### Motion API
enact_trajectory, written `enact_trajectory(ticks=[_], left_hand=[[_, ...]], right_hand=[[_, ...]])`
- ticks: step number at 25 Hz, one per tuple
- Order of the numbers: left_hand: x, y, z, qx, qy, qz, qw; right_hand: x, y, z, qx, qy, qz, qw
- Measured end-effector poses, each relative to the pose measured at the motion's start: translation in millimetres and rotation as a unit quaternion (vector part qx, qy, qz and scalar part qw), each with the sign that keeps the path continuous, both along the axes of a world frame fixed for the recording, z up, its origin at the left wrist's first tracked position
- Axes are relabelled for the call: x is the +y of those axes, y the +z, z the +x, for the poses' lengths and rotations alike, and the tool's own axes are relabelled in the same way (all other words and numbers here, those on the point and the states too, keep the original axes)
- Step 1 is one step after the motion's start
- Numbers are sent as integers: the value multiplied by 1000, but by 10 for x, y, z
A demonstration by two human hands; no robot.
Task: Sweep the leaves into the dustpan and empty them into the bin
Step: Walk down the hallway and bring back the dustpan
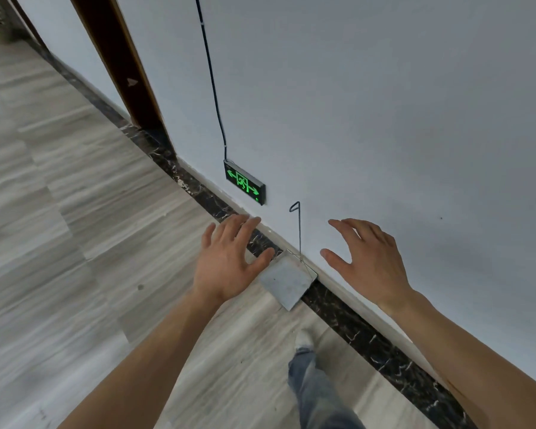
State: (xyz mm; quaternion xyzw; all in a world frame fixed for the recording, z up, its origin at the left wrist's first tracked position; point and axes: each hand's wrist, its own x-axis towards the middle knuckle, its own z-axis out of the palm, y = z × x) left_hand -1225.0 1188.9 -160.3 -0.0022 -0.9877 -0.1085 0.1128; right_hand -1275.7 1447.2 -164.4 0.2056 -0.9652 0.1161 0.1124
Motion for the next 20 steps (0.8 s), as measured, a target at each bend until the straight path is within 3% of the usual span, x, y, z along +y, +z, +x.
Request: enact_trajectory(ticks=[7,13,17,20], left_hand=[[-79,-456,-1684,-81,0,4,997],[-119,-1709,-3228,-229,-14,13,973],[-63,-2607,-3907,-310,-45,-20,949],[-6,-2978,-4242,-346,-58,17,936]], right_hand=[[-279,-472,-1814,-64,22,-18,998],[-801,-1665,-3104,-202,29,62,977],[-1066,-2397,-3740,-307,6,106,946],[-1152,-2799,-4005,-342,-4,131,931]])
